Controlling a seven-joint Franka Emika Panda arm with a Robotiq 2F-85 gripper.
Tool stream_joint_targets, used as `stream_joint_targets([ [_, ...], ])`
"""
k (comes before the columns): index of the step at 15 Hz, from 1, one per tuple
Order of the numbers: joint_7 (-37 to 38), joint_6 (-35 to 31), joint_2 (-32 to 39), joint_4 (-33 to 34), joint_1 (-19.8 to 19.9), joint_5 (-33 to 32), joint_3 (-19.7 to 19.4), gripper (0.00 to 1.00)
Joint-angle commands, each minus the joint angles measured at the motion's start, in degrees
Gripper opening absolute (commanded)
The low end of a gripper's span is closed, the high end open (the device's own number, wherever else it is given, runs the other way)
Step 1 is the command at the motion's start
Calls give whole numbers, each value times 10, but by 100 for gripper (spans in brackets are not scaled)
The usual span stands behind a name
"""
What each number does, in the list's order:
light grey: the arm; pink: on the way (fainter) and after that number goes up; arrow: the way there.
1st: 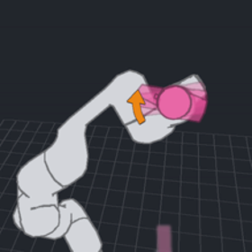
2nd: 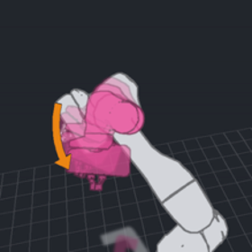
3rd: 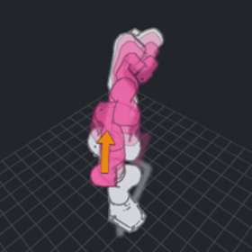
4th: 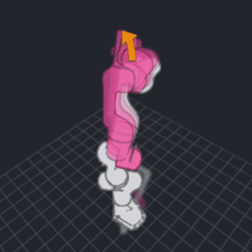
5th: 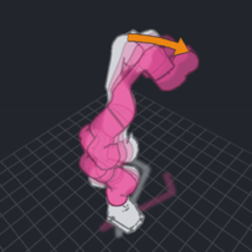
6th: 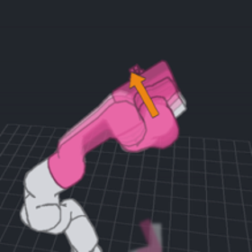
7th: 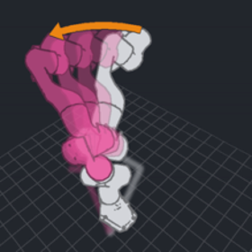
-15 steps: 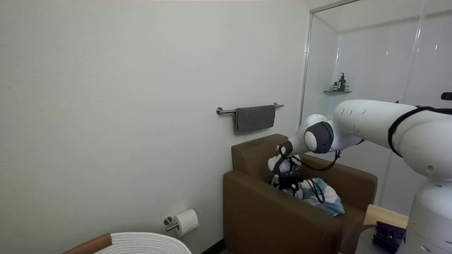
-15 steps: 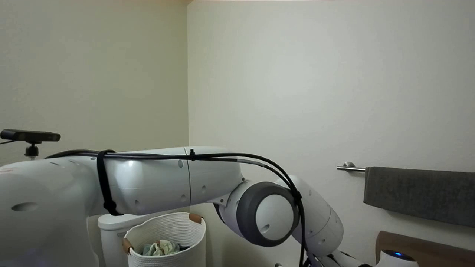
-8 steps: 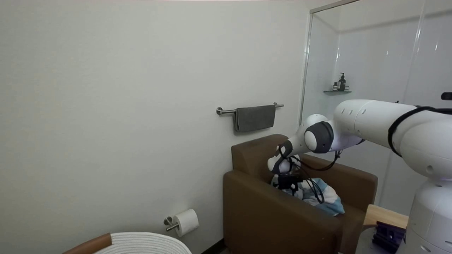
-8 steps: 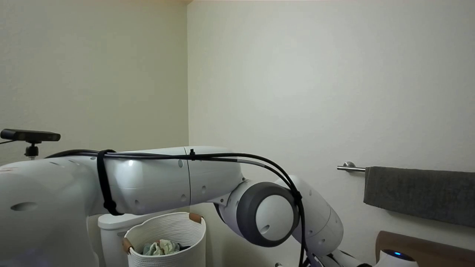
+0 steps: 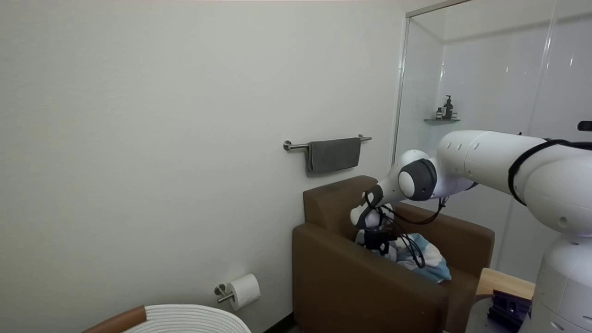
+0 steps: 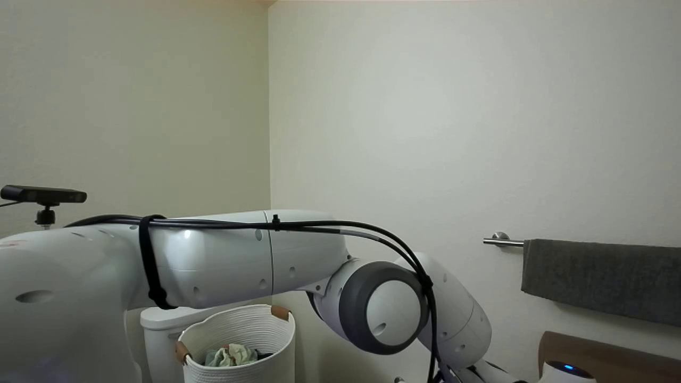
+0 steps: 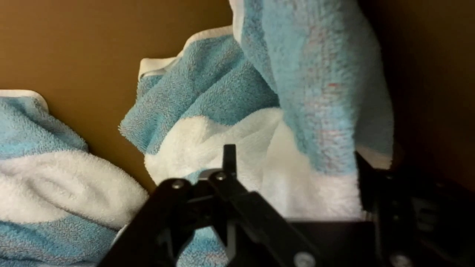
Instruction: Put the towels in the laundry hamper
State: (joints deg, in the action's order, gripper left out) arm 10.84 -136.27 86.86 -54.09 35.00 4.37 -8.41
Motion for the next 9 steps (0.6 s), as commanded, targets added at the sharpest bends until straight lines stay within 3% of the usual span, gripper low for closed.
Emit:
stream_joint_targets([
  [1,-31,-15,0,-17,1,3,-1,39],
  [5,-46,-7,0,-19,1,3,1,13],
  [9,-90,33,0,-6,10,3,14,4],
])
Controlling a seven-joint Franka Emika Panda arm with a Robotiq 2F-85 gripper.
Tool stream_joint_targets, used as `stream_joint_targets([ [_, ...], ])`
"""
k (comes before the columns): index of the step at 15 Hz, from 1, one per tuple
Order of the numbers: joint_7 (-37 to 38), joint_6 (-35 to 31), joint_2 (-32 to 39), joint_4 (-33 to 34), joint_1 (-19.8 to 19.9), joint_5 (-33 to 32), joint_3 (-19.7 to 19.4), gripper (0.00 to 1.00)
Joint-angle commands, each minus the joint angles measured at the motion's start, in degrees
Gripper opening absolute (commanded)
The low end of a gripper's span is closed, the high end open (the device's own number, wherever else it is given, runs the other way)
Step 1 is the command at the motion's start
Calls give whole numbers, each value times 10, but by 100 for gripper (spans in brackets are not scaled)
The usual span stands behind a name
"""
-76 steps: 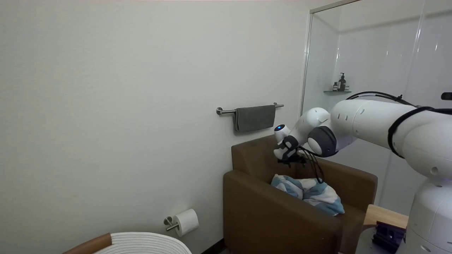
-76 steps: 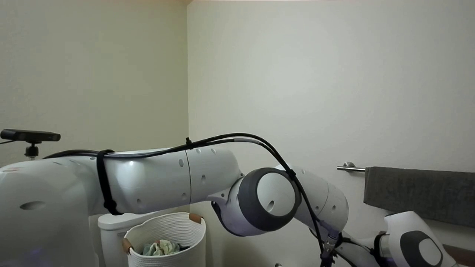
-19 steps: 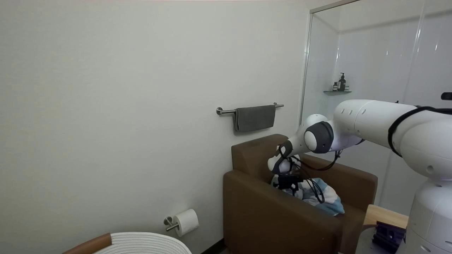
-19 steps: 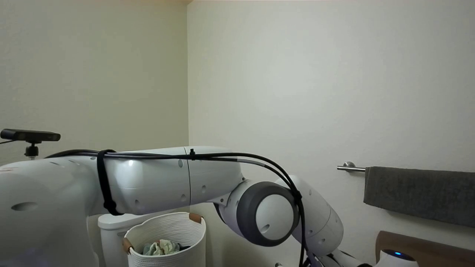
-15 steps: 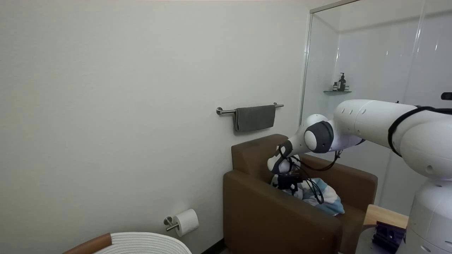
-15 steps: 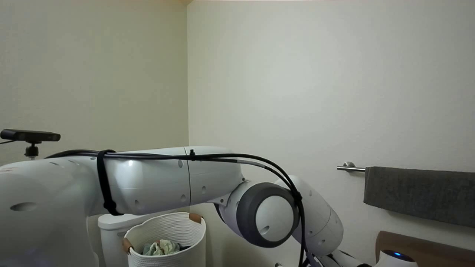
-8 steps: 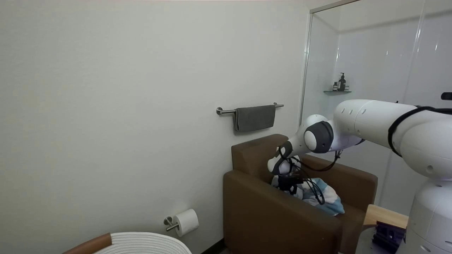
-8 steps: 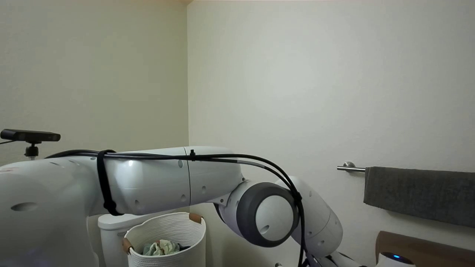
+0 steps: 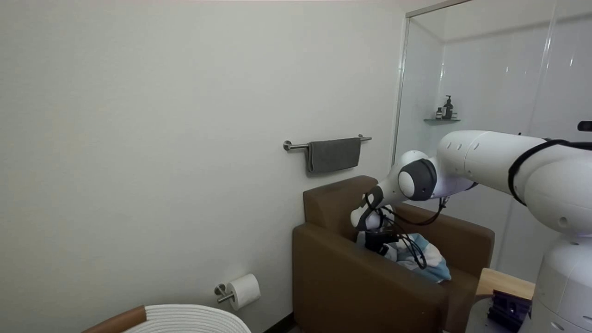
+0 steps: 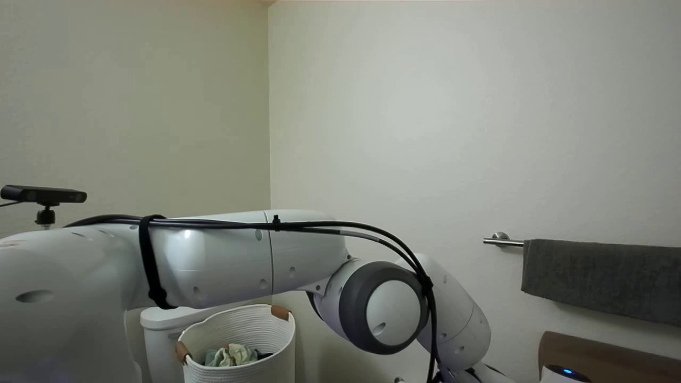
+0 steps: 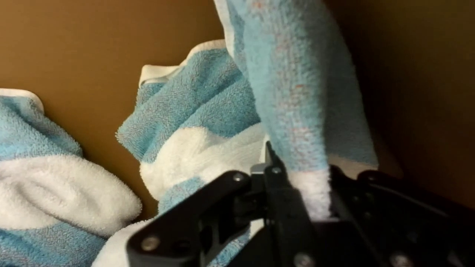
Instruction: Put the towels in the laundry hamper
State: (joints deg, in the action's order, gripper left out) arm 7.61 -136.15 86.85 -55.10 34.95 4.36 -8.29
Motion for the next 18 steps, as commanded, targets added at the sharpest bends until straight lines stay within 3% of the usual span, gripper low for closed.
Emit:
stream_joint_targets([
  [1,-95,54,0,10,21,6,27,6],
  [8,-203,208,-29,42,38,-3,46,10],
  [13,-276,294,-133,0,38,4,65,11],
  [18,-293,373,-235,-32,21,4,86,11],
])
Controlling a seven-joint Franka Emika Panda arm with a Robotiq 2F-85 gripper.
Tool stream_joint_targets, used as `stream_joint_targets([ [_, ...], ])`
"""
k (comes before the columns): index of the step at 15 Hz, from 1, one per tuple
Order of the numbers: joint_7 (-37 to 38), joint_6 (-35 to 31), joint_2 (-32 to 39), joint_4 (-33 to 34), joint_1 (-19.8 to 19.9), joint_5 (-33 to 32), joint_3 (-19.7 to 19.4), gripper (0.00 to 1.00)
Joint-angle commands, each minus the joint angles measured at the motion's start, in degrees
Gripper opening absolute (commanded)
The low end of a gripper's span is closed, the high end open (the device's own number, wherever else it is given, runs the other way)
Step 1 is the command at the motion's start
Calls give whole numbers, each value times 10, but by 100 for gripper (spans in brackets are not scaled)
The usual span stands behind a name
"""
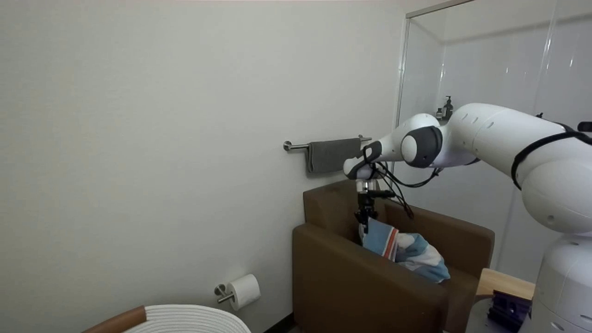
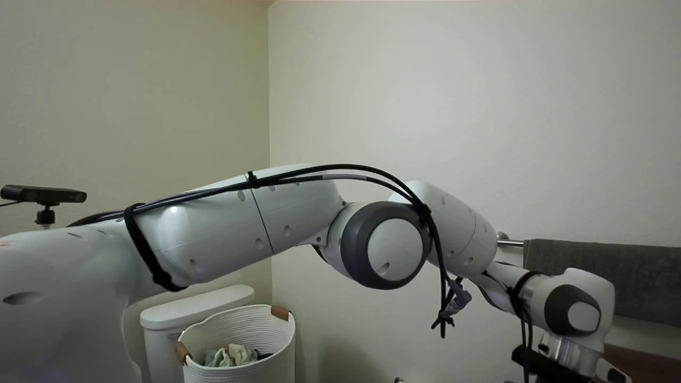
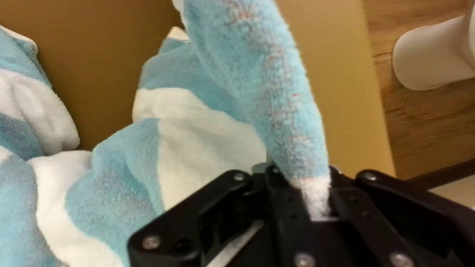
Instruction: Put the towels in the laundry hamper
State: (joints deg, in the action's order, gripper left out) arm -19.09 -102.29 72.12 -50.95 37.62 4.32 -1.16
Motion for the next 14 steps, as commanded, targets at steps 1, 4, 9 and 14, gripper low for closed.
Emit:
stream_joint_targets([
  [1,-29,46,-109,-81,-8,6,22,11],
  [4,-52,53,-175,-122,-10,13,49,10],
  [9,-165,33,-299,-229,32,42,102,10],
  [14,-178,48,-318,-228,39,39,98,10],
])
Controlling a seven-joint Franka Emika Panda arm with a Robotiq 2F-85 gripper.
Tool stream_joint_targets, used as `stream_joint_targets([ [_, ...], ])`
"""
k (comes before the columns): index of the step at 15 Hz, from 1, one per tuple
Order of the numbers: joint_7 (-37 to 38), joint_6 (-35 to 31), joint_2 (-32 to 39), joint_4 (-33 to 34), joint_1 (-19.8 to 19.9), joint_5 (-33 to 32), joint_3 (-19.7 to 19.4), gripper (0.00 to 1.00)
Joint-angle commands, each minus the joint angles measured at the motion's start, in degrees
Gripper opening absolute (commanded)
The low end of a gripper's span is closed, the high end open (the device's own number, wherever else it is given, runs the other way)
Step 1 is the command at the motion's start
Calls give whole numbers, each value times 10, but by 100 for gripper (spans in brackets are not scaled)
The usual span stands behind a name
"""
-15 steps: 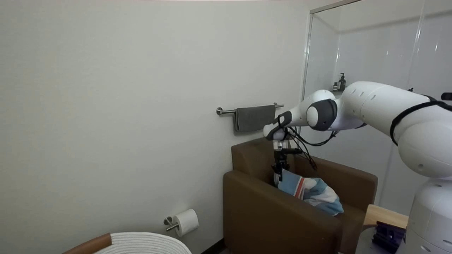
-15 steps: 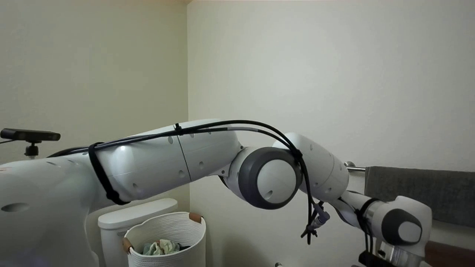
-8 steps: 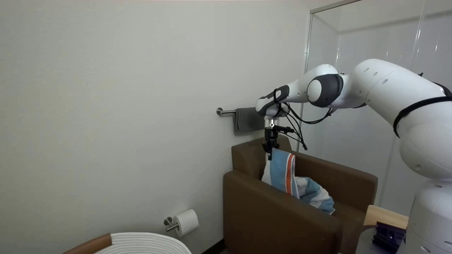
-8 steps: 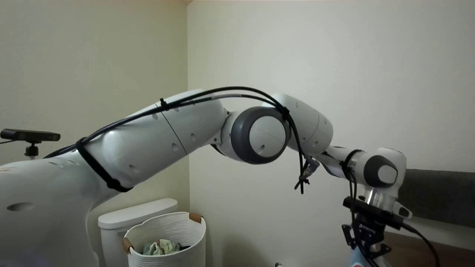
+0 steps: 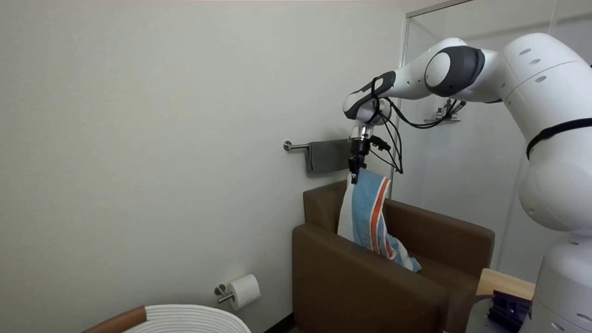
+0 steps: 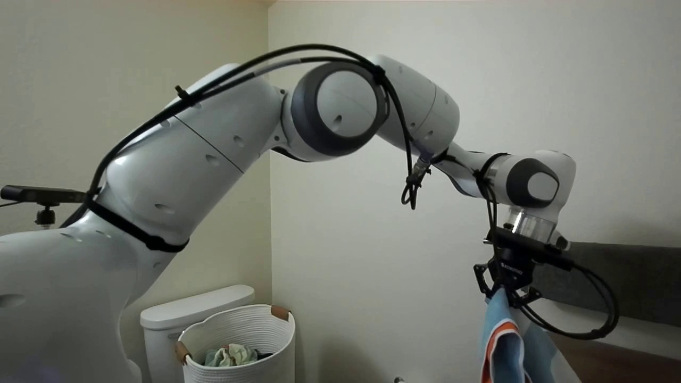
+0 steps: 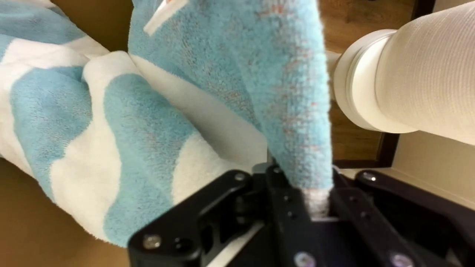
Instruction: Put the towels in the laundry hamper
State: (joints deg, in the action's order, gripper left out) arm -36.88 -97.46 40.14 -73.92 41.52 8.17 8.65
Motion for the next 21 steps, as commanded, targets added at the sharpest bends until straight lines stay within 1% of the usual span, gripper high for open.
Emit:
stream_joint_targets([
  [1,0,0,-21,-21,5,0,0,9],
  [2,-13,5,-39,-34,-22,22,-41,9],
  [4,-13,5,-55,-53,-23,22,-43,9],
  [7,-13,5,-56,-61,-23,22,-43,7],
  [9,-43,-1,-36,-50,-32,43,-44,8],
  [10,-71,-6,-32,-49,-39,59,-39,8],
  [12,-96,-13,-38,-55,-67,88,-30,8],
  [15,-117,-1,-56,-36,-118,111,-24,8],
  [17,-125,-1,-66,-13,-158,104,-28,8],
  [21,-129,-17,-100,17,-227,95,-23,8],
])
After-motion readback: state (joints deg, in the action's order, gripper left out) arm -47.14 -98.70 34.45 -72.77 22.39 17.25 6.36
